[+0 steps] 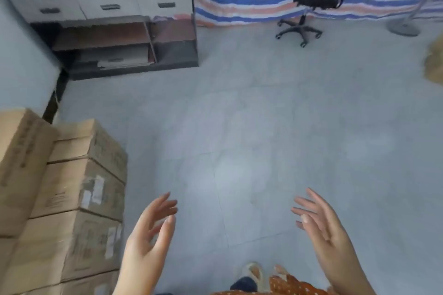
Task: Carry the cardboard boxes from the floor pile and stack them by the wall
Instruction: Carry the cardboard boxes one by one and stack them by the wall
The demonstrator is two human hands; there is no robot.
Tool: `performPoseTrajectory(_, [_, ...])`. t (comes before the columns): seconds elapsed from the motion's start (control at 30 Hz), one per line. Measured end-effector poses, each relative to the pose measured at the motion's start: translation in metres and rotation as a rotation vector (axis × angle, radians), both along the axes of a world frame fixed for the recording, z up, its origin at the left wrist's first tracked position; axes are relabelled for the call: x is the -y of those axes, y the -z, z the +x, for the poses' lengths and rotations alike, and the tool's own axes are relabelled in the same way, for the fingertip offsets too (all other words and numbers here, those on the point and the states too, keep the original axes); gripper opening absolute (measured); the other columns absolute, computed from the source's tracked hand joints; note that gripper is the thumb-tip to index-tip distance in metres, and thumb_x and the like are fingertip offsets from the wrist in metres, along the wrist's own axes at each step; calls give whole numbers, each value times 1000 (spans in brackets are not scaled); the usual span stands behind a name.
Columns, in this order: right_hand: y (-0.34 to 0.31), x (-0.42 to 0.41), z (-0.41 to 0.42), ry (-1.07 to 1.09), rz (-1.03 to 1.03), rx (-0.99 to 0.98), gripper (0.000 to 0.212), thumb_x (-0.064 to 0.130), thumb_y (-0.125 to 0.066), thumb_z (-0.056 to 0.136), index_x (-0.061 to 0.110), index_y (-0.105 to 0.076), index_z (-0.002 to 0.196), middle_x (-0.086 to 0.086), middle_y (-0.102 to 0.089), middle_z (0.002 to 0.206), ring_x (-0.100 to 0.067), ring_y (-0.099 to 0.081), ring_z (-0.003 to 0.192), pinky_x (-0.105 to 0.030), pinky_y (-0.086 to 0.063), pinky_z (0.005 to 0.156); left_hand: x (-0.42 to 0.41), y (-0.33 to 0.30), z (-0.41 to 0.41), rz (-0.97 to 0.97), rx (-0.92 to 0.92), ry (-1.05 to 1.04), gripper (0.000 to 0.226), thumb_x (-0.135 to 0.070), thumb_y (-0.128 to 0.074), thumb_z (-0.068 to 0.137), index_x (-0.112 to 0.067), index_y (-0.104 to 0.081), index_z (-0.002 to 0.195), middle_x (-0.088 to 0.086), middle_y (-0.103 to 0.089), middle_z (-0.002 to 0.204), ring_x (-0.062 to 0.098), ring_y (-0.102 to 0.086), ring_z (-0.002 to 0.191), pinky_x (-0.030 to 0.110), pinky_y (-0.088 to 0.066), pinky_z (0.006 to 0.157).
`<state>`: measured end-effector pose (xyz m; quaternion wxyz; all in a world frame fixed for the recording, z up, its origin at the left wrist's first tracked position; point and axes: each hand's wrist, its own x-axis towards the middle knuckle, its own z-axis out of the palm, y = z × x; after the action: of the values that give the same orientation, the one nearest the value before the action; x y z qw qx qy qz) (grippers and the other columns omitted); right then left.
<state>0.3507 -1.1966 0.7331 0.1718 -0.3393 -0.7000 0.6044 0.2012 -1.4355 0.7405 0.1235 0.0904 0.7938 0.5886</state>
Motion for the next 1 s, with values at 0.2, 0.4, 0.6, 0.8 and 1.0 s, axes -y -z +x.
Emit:
performPoseTrajectory(0.2, [-10,-101,38,232,1,19,45,30,-53,78,36,-50,123,6,-67,114,-8,-67,100,-35,-51,90,-135,-7,-6,27,18,181,32,-14,-52,87,-32,-59,112,-4,-72,103,9,-67,97,30,-50,88])
performPoseTrajectory(0.4, [6,-160,38,395,14,70,44,7,-52,93,39,-51,124,16,-68,110,-7,-68,98,-34,-50,88,-231,0,-45,-31,-16,396,41,2,-51,92,-33,-60,110,-12,-70,104,1,-66,93,12,-50,81])
performPoseTrajectory(0.6, [12,-223,-13,567,18,65,42,9,-52,94,40,-51,123,21,-67,108,-4,-68,95,-31,-50,87,-344,-2,-120,10,-51,572,40,4,-52,90,-31,-61,109,-3,-71,101,3,-66,92,14,-51,82])
performPoseTrajectory(0.8, [-3,-306,-81,733,62,11,44,6,-50,94,40,-53,121,18,-69,107,-8,-69,94,-35,-49,88,-464,-24,-206,34,-122,735,41,4,-54,90,-30,-61,111,-7,-70,102,1,-65,94,7,-47,80])
performPoseTrajectory(1.0, [-4,-378,-96,873,64,5,41,4,-50,94,34,-55,122,12,-71,106,-9,-70,91,-30,-52,86,-564,-18,-241,-4,-102,848,40,3,-54,90,-30,-62,111,-11,-69,104,-1,-65,93,4,-45,79])
